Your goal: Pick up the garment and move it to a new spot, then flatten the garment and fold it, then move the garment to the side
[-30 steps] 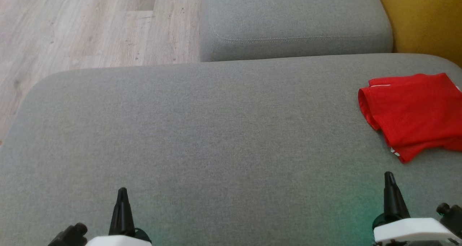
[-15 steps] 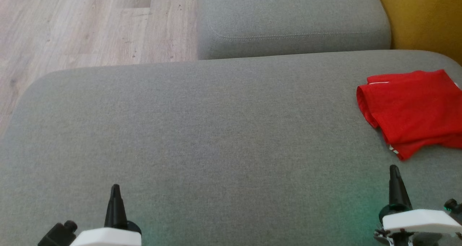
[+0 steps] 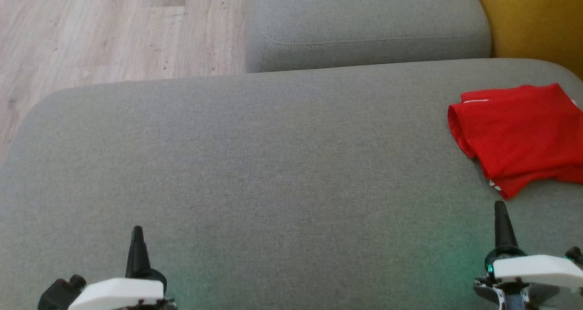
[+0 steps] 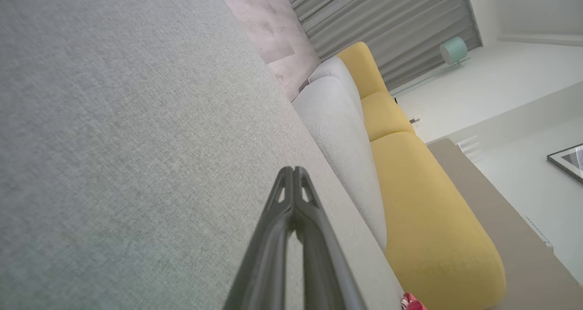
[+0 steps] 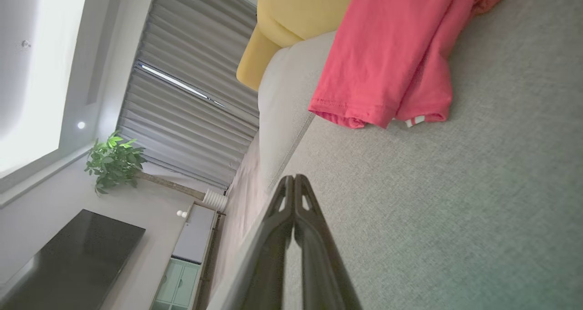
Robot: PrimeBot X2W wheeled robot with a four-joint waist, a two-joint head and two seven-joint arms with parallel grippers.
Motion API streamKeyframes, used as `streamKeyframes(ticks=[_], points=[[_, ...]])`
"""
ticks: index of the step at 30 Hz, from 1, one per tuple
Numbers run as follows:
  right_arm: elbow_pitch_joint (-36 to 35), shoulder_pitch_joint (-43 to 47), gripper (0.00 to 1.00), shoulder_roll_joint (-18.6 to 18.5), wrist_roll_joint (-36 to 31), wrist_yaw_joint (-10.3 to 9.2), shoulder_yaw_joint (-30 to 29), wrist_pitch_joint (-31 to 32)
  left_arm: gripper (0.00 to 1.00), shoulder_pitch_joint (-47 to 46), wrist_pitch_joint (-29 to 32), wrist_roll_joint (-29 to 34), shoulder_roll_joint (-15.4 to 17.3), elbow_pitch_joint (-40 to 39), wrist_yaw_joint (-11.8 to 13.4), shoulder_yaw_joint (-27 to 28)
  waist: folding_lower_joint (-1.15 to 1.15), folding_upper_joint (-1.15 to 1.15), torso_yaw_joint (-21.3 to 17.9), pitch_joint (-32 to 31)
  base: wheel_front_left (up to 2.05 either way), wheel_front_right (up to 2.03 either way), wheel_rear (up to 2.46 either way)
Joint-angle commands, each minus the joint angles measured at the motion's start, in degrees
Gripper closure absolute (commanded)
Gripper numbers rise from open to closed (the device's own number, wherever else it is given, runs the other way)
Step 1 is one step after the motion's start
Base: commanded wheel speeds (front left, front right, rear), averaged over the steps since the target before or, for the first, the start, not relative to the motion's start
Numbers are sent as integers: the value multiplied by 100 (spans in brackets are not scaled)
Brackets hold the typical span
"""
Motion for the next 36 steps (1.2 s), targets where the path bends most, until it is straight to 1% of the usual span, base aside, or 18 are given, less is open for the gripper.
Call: streamKeyframes(ticks=[1, 36], points=[[-157, -321, 100, -136, 202, -3, 35, 49, 100, -334, 42, -174, 73, -137, -53, 227, 0, 0, -6, 7, 0, 0, 0], [-53, -834, 100, -137, 2534, -4, -167, 622, 100, -809, 623, -2342, 62, 78, -325, 804, 0, 0, -127, 145, 0, 0, 0]])
